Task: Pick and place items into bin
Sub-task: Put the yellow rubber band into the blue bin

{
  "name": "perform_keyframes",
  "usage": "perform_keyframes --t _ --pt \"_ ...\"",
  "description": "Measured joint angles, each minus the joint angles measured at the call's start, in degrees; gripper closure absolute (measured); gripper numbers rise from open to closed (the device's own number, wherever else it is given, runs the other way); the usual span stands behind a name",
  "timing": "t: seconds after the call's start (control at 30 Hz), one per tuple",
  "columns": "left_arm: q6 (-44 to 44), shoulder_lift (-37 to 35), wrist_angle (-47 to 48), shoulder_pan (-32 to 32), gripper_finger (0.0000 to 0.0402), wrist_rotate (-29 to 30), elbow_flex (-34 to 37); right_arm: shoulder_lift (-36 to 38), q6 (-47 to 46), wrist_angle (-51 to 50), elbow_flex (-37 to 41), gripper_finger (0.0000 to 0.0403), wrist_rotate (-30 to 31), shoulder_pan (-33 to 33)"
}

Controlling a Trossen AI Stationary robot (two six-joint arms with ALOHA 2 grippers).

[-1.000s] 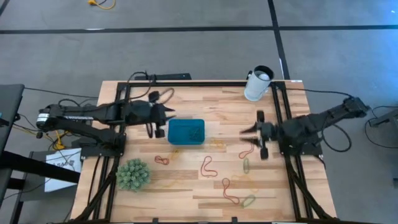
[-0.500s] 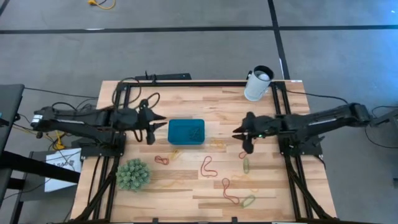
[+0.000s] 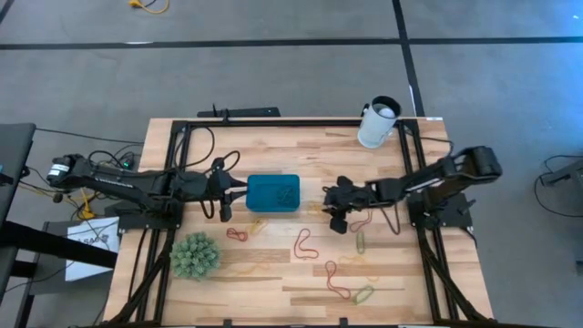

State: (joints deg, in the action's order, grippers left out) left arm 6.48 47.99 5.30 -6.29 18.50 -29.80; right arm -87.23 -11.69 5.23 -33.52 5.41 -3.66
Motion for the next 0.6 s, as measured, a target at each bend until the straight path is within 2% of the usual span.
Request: perform_keyframes --t 0.23,0.6 --pt "0.2 0.0 -0.1 -0.1 0.031 0.0 0.0 -7.1 0.2 -0.4 -3.2 0.0295 -4.1 0.8" --pt "0.4 0.0 -0.1 -0.1 0.031 0.2 0.0 -11.1 0.1 0.2 -4.4 0.0298 -3.6 0.8"
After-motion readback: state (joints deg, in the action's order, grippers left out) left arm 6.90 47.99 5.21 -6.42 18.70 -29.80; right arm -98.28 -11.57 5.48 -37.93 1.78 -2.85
